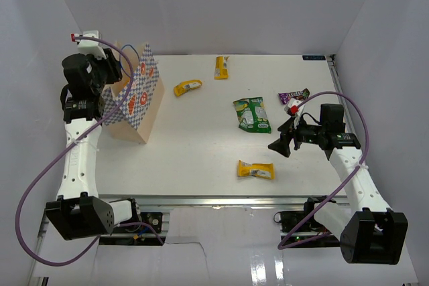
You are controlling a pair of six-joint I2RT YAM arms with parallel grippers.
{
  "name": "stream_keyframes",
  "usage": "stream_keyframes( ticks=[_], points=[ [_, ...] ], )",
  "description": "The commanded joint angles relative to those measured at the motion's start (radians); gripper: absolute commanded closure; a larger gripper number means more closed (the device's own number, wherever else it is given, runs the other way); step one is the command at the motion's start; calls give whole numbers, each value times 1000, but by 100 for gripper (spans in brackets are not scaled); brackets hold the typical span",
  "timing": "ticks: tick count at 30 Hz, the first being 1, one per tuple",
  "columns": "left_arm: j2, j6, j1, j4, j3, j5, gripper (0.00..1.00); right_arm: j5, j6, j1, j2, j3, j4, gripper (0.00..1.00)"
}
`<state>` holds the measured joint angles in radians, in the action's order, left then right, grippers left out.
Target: Place the snacks into the paper bag
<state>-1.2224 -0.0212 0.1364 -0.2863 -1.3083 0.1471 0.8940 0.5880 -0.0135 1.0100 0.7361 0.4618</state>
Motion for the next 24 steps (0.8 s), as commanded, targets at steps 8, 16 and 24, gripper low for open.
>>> stream_keyframes(
  ticks=[8,16,24],
  points=[
    [73,-37,-1,27,-37,12,26,37,95,1,16,20,74,10],
    [142,-77,-1,-31,-154,43,14,31,318,-66,75,75,310,10],
    [283,-406,-1,-31,-4,380,2,-223,424,-350,101,8,275,9]
  ],
)
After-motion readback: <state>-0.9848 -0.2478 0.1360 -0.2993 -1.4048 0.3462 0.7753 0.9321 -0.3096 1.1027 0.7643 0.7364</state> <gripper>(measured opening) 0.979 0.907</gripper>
